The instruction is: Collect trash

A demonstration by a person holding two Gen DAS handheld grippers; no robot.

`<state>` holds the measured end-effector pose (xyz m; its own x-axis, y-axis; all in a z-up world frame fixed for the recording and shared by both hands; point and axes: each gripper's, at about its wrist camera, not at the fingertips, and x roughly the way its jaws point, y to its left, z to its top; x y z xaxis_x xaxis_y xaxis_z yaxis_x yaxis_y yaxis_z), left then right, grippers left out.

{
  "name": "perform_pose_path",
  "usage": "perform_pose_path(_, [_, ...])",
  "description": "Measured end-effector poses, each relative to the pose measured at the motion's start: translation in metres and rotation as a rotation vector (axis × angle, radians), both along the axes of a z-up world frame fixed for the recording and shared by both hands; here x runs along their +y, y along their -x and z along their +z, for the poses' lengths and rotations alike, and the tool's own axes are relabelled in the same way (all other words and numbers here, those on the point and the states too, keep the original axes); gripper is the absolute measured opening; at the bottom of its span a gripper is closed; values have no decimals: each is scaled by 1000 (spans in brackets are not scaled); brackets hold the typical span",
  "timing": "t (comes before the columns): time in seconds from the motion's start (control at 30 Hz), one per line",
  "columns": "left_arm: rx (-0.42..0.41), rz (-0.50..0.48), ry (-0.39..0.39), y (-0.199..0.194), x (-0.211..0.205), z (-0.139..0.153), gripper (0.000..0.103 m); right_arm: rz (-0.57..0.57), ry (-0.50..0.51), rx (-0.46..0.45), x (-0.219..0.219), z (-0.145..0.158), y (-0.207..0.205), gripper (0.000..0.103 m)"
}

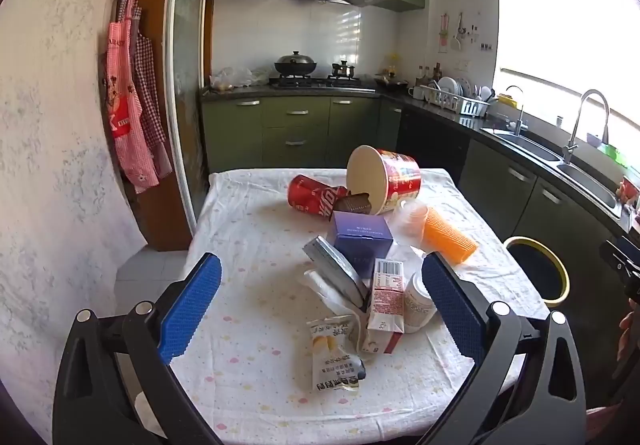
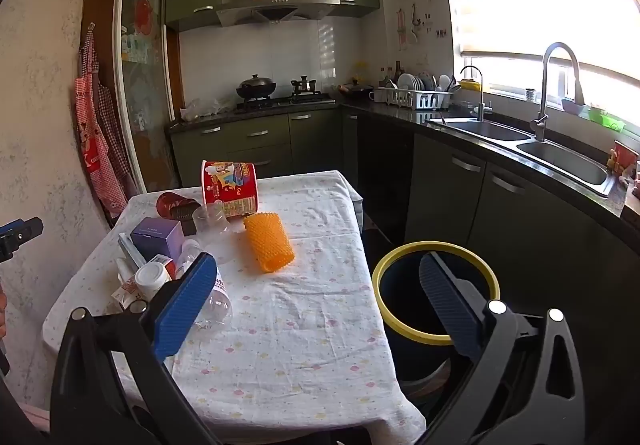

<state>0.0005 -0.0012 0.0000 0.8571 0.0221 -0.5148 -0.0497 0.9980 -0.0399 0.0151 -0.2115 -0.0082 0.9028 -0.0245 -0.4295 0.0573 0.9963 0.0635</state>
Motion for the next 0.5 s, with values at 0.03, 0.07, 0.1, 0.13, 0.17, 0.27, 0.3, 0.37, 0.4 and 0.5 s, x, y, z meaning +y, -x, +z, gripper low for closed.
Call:
perform_pose_path(0.03, [1,4,-17,-1,-1,0,99,1,-21,6,-2,0,0,97])
perform_pose_path(0.07, [3,5,-30,-2,-2,0,99,2,-20,8,-2,0,-1,97])
perform_pose_path(0.1, [4,2,-38,-4,-4,0,99,3,-20,7,-2,1,-1,97])
perform_pose_path(0.13, [4,-3,-37,-7,-6,1,99,3,-20,7,-3,1,-1,97])
perform_pose_path(0.17, [0,-9,-26,-9,-5,3,99,4,-21,6,-3,1,-1,97])
perform_pose_path(0.27, [-49,-12,-17,4,-5,7,99,7,-21,9,0,-4,-3,97])
perform_pose_path(0.3, [-49,-13,-17,5,-5,8,99,7,-20,10,0,-5,-3,97])
perform_pose_path(0.37, [-41,-15,-18,5,-6,5,99,6,-22,9,2,-5,-2,97])
perform_pose_path(0.4, [-42,-15,-19,6,-6,5,99,5,-22,14,2,-9,-5,97])
perform_pose_path(0.5, [-39,-8,-28,4,-6,3,99,3,-23,14,3,-14,-5,97])
